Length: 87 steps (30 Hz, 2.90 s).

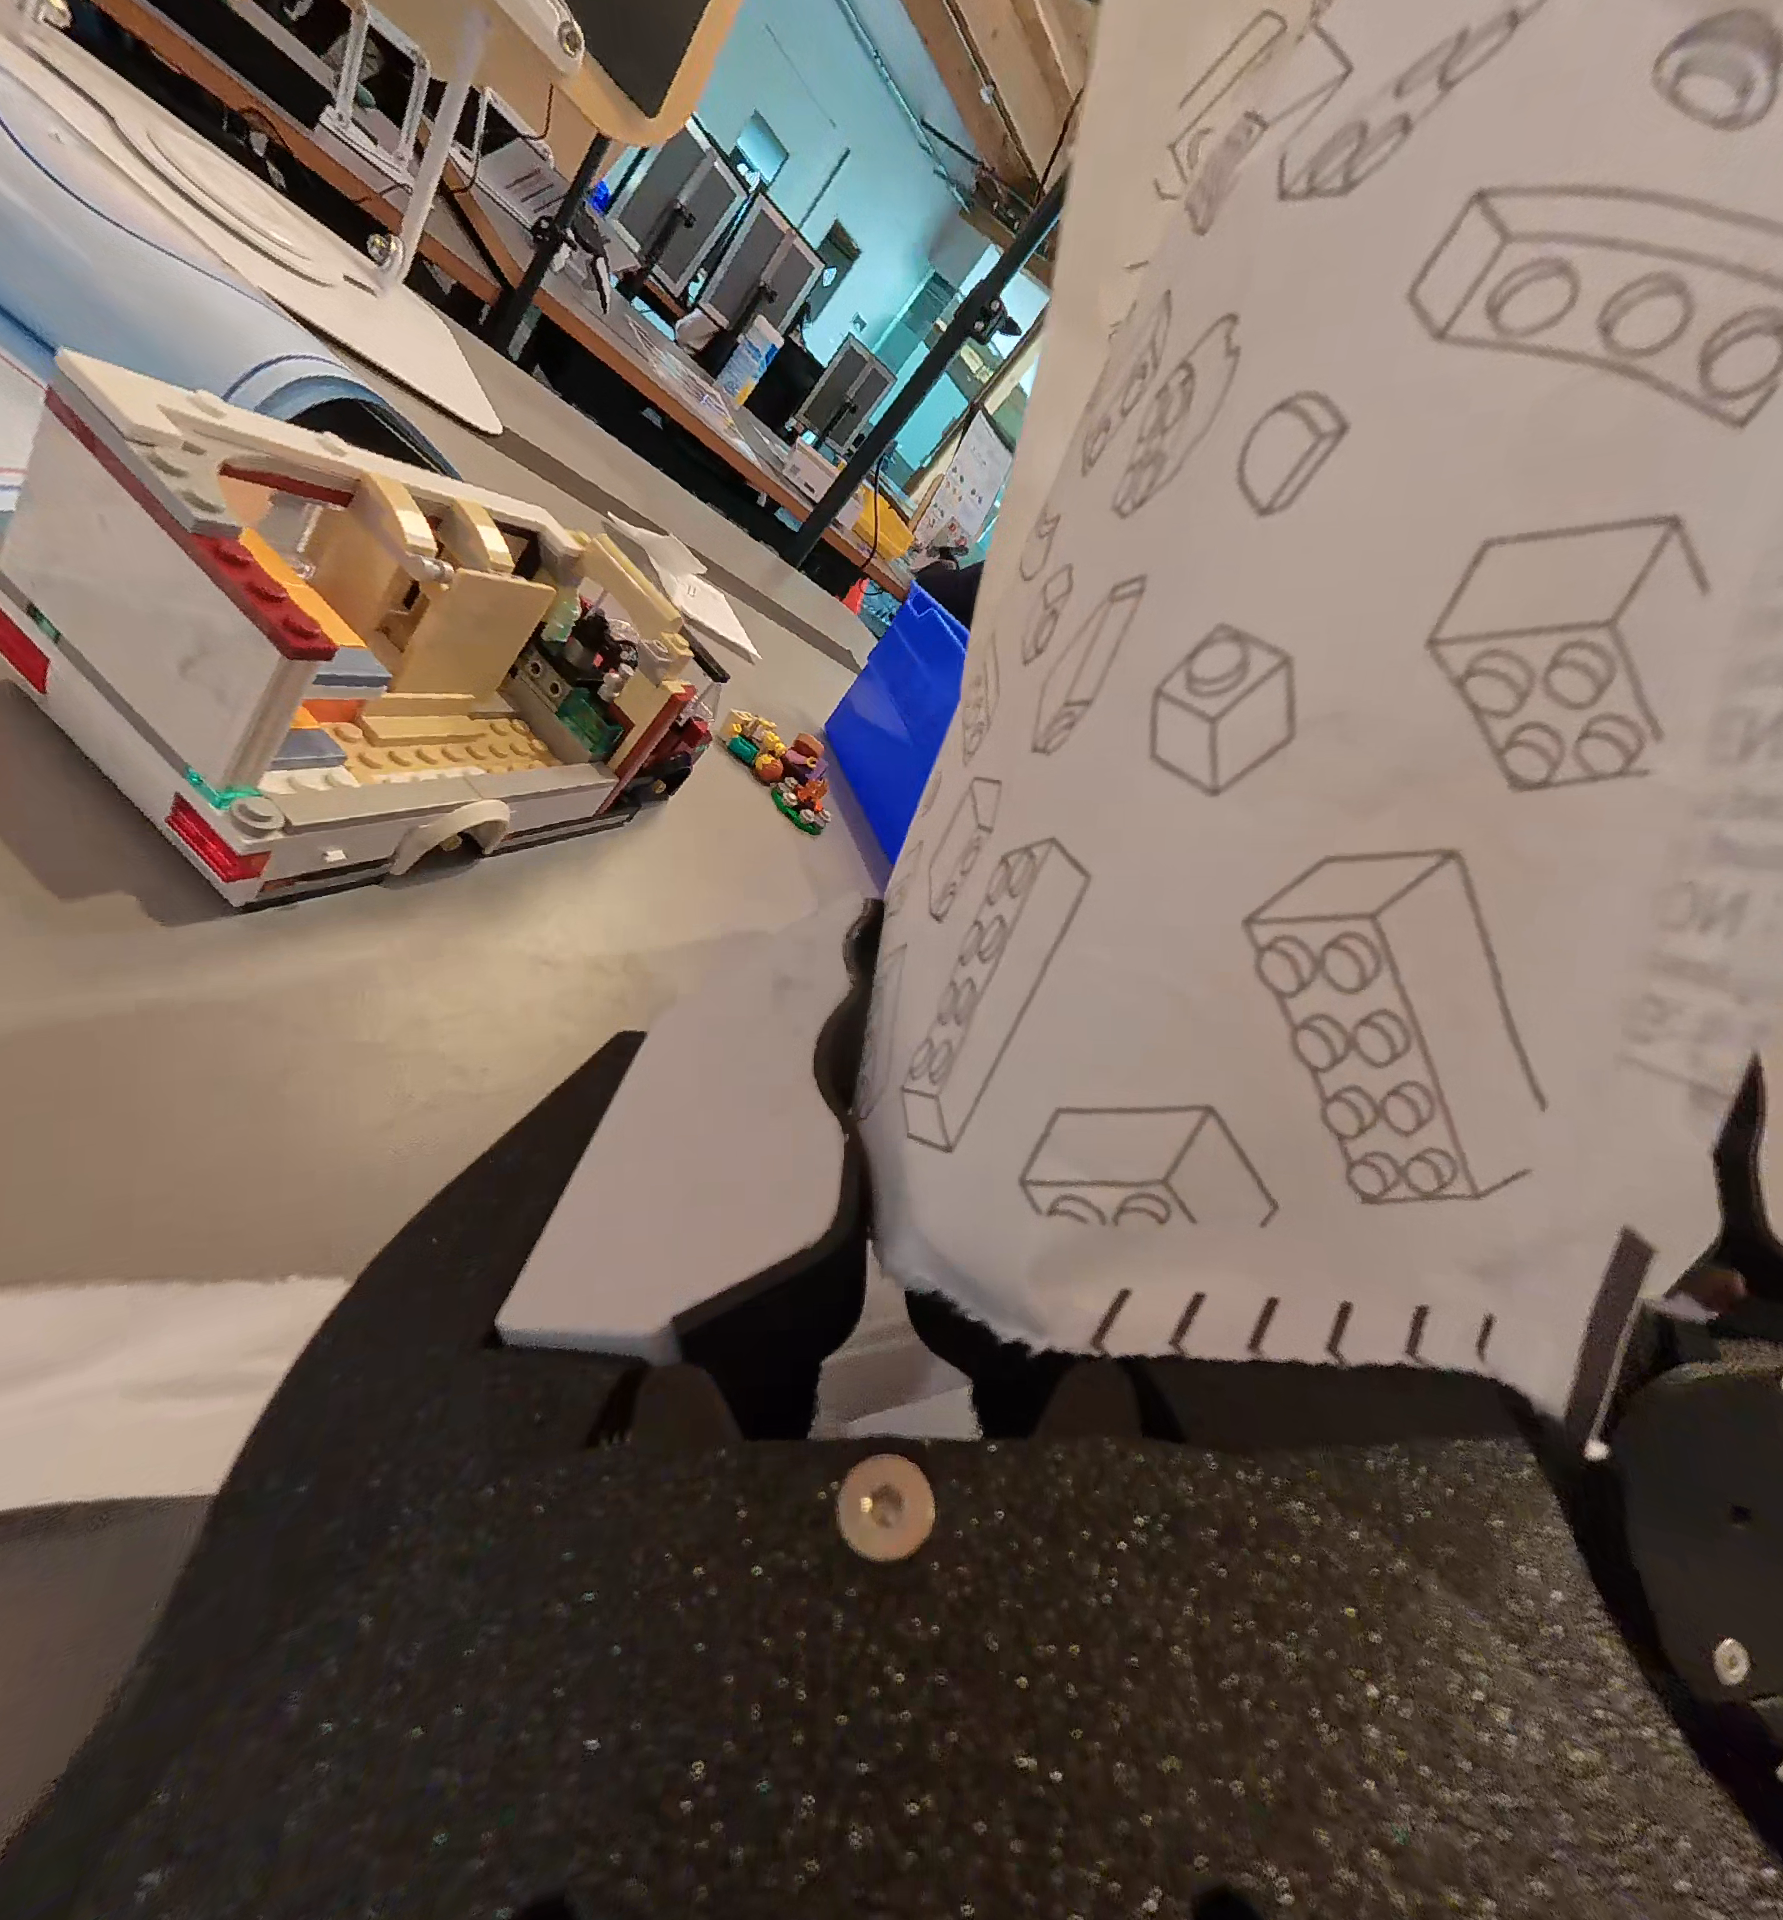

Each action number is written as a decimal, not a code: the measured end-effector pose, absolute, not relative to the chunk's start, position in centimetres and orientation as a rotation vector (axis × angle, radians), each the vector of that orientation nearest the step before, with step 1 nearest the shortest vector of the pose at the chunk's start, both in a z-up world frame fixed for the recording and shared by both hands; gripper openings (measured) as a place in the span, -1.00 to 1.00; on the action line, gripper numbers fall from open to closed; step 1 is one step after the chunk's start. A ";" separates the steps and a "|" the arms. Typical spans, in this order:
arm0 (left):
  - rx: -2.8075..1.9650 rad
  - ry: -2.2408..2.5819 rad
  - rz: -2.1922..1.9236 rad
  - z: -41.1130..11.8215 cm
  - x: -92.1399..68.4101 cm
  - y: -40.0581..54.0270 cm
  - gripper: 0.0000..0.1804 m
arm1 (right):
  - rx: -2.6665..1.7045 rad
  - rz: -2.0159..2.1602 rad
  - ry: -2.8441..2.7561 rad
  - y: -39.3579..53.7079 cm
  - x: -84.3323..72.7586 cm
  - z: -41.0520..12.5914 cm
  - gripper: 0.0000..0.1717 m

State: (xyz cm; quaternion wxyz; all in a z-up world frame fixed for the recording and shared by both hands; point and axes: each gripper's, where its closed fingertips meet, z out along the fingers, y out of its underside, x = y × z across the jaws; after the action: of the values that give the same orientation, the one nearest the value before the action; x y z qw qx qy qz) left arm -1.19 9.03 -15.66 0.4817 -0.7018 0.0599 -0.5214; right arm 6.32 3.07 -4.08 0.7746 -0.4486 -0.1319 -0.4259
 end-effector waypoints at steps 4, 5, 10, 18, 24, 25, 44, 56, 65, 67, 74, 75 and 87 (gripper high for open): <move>-1.717 0.296 -1.137 -15.5 -1.2 8.8 -0.98 | -1.170 -0.884 -0.349 4.9 7.4 -5.7 -1.00; -1.721 0.351 -1.106 -15.4 -1.1 8.6 -0.94 | -1.241 -0.866 -0.357 5.4 7.8 -6.2 -1.00; -1.707 0.569 -0.965 -14.1 -0.8 7.4 -0.74 | -1.479 -0.719 -0.368 6.6 8.8 -7.4 -1.00; -1.560 1.009 -0.651 -12.1 -2.1 4.2 -0.41 | -1.910 -0.396 -0.499 9.4 11.0 -9.2 -1.00; -1.201 1.217 -0.428 -8.6 -2.3 1.7 -0.32 | -2.183 -0.365 -0.698 10.9 12.7 -10.6 -1.00; -1.142 1.248 -0.372 -8.1 -2.0 1.6 -0.31 | -2.210 -0.365 -0.729 11.0 12.7 -10.8 -1.00; -0.603 1.817 0.619 -10.4 2.0 5.7 -1.00 | -2.351 -0.049 -1.042 9.7 7.8 -10.1 -1.00; -0.597 2.208 0.316 -9.5 -0.2 0.7 -1.00 | -2.332 -0.512 -1.318 10.4 10.9 -8.6 -1.00; -0.643 2.335 0.036 -8.6 -1.1 0.5 -1.00 | -2.443 -0.186 -1.563 7.3 8.7 -12.8 -1.00; -0.653 2.326 -0.012 -8.8 -0.4 1.0 -0.98 | -2.444 -0.132 -1.572 7.2 8.2 -13.2 -1.00; -0.747 2.346 -0.070 -9.9 1.5 2.8 -0.66 | -2.463 -0.007 -1.593 7.6 8.0 -14.1 -1.00; -0.777 2.357 -0.082 -10.0 1.6 3.1 -0.64 | -2.462 0.005 -1.597 7.7 8.0 -14.2 -1.00; -1.114 2.569 -0.248 -12.2 3.4 6.1 -1.00 | -2.432 0.244 -1.616 9.0 7.4 -14.8 -1.00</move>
State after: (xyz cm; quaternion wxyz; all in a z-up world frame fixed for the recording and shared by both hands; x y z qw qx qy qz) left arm 3.37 6.12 -12.25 0.1644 -0.3907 0.9015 -0.0871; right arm 7.42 9.02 -14.83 0.1054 -0.8255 -0.5483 0.0826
